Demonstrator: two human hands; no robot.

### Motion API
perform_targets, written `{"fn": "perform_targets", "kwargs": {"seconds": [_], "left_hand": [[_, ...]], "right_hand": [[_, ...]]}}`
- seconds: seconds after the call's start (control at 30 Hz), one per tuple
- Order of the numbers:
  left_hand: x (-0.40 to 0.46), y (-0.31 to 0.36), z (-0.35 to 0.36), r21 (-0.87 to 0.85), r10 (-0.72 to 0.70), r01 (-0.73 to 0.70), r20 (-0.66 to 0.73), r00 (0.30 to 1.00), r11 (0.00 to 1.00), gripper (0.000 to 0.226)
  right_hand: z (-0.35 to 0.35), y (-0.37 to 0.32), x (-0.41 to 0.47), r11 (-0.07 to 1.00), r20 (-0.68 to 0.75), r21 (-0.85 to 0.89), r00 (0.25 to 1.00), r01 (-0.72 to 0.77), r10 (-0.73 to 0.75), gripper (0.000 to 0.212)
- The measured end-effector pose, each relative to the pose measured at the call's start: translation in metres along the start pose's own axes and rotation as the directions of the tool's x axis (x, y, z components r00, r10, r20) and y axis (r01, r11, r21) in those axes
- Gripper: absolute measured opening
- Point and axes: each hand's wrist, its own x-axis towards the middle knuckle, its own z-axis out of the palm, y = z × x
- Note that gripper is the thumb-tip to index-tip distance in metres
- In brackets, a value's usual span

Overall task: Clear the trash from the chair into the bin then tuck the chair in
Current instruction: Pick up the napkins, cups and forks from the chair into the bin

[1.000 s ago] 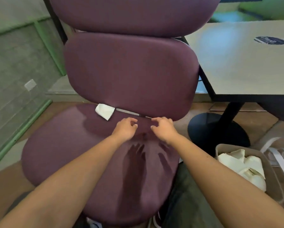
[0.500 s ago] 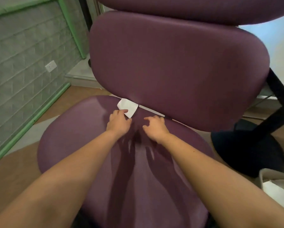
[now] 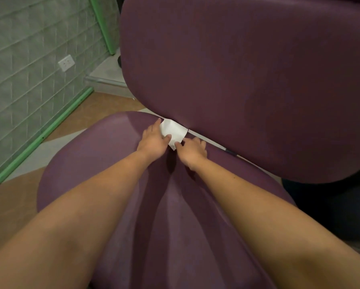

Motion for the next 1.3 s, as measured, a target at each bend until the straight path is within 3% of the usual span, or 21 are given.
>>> {"fn": "perform_targets", "kwargs": {"seconds": [0.13,0.27,0.37,0.47,0.57,0.67,0.77,0.9,1.0,1.13,1.3], "left_hand": [[-0.007,-0.002,0.007,-0.126,-0.051,0.045,-0.042,0.998,0.991,0.065],[-0.019,0.003,0.006,-0.235,-0.167,0.142,-0.094,0.981,0.962,0.077],[-0.032,0.009,0.003,-0.328,-0.236,0.208,-0.049,0.971,0.921,0.056],[-0.042,0.009,0.006,-0.528,-0.263,0.233,0.019,0.965,0.817,0.045],[-0.064,0.031,0.005,-0.628,-0.220,0.249,0.125,0.967,0.737,0.031],[-0.089,0.056,0.007,-0.660,-0.144,0.282,0.257,0.956,0.696,0.037],[-0.113,0.078,0.014,-0.639,-0.033,0.245,0.324,0.946,0.729,0.038],[-0.142,0.106,0.031,-0.579,0.141,0.086,0.335,0.932,0.811,0.037],[-0.166,0.134,0.051,-0.543,0.242,-0.021,0.340,0.909,0.840,0.037],[-0.198,0.173,0.086,-0.518,0.348,-0.107,0.397,0.849,0.849,0.038],[-0.241,0.226,0.137,-0.525,0.446,-0.187,0.426,0.787,0.831,0.036]], "right_hand": [[0.006,-0.006,-0.004,0.999,0.004,0.054,1.000,0.005,-0.005,0.045],[0.006,0.000,-0.015,0.952,0.008,0.301,0.998,-0.058,0.058,0.057],[0.003,0.011,-0.030,0.917,-0.003,0.391,0.996,-0.079,0.088,0.061],[0.000,0.024,-0.053,0.904,-0.043,0.423,0.995,-0.061,0.087,0.059],[-0.011,0.043,-0.077,0.884,-0.110,0.467,0.990,-0.028,0.090,0.057],[-0.028,0.065,-0.103,0.909,-0.213,0.417,0.970,-0.018,0.117,0.062],[-0.049,0.091,-0.130,0.931,-0.273,0.365,0.958,0.019,0.088,0.072],[-0.072,0.125,-0.165,0.955,-0.288,0.292,0.957,0.048,0.041,0.078],[-0.088,0.156,-0.196,0.957,-0.351,0.285,0.935,0.055,0.051,0.068],[-0.103,0.204,-0.237,0.921,-0.419,0.389,0.889,-0.006,0.183,0.041],[-0.122,0.266,-0.280,0.884,-0.533,0.466,0.788,-0.029,0.307,0.028]]}}
